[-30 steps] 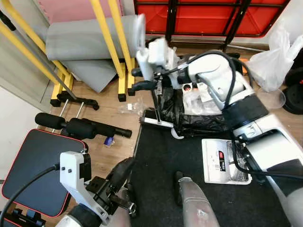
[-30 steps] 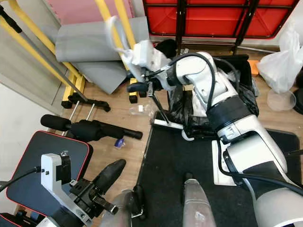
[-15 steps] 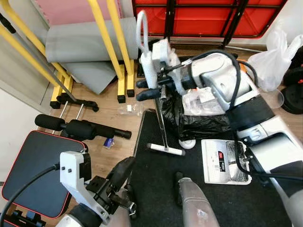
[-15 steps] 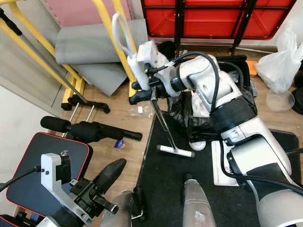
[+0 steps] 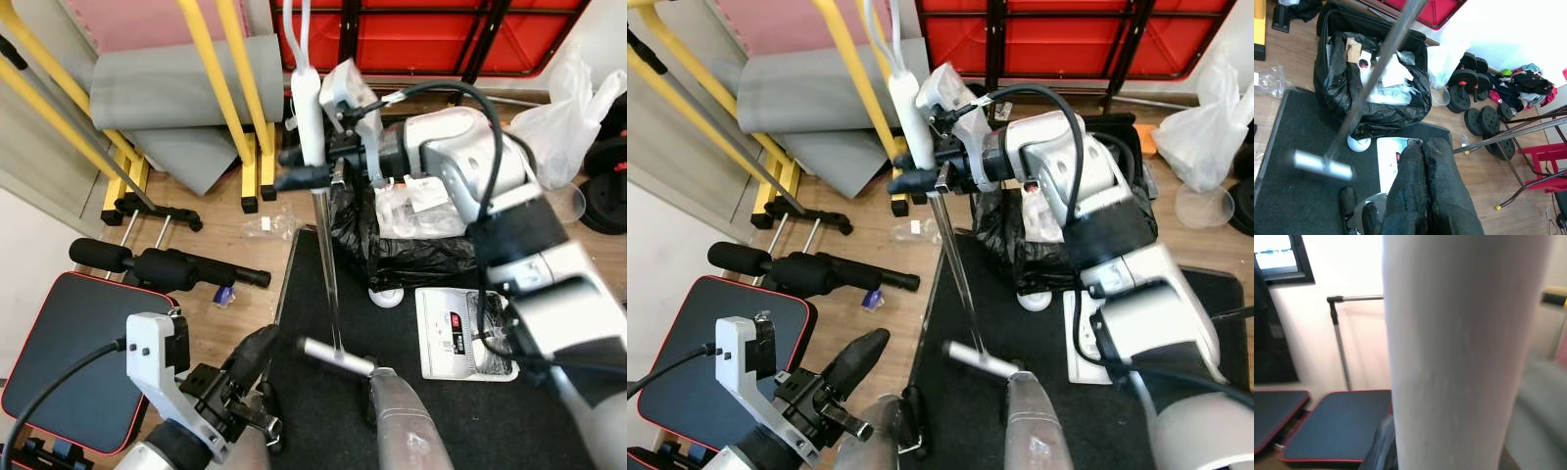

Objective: Sweep floor

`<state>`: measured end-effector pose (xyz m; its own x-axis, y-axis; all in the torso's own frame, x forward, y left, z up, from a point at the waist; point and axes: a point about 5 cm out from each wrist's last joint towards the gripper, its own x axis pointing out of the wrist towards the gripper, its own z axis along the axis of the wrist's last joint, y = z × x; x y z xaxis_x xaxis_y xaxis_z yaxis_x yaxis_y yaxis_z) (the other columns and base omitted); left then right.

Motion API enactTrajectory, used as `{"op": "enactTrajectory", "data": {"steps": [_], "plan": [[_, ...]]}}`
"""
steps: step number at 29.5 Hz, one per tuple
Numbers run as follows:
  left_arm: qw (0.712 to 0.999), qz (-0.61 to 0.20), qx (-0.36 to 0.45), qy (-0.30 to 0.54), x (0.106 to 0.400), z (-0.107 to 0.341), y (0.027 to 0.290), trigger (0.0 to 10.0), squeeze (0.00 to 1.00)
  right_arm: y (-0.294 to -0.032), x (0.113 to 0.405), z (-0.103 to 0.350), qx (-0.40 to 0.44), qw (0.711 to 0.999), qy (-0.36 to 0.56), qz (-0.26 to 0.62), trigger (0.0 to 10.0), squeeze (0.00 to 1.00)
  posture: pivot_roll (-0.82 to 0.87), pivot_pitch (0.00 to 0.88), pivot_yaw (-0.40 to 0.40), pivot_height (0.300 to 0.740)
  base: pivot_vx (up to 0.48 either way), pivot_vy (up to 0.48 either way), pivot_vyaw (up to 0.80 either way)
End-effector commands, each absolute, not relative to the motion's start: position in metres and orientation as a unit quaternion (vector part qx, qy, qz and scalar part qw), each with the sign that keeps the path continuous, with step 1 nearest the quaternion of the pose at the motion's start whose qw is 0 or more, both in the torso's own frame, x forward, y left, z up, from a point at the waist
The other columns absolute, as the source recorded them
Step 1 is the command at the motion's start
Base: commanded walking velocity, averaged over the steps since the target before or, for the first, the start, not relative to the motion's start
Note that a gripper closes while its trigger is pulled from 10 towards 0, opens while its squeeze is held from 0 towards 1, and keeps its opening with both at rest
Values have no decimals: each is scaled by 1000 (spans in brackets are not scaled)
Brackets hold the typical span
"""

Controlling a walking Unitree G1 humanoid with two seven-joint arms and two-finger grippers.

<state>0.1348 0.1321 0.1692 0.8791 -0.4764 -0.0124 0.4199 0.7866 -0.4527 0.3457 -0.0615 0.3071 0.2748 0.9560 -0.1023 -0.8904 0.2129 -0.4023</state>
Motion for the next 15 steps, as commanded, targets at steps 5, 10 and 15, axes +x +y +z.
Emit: {"op": "enactTrajectory", "data": {"steps": [5,10,15], "plan": [[943,-231,-227,74,133,165,133,10000,0,-56,337,334,-244,765,-196,563,10000,0,-67,345,16,740,0,0,0],[943,-232,-227,74,133,165,133,10000,0,-56,334,331,-279,753,-199,561,10000,0,-70,341,18,740,0,0,0],[943,-232,-227,74,134,165,133,10000,0,-64,337,316,-331,745,-164,555,10000,0,-70,339,17,740,0,0,0]]}}
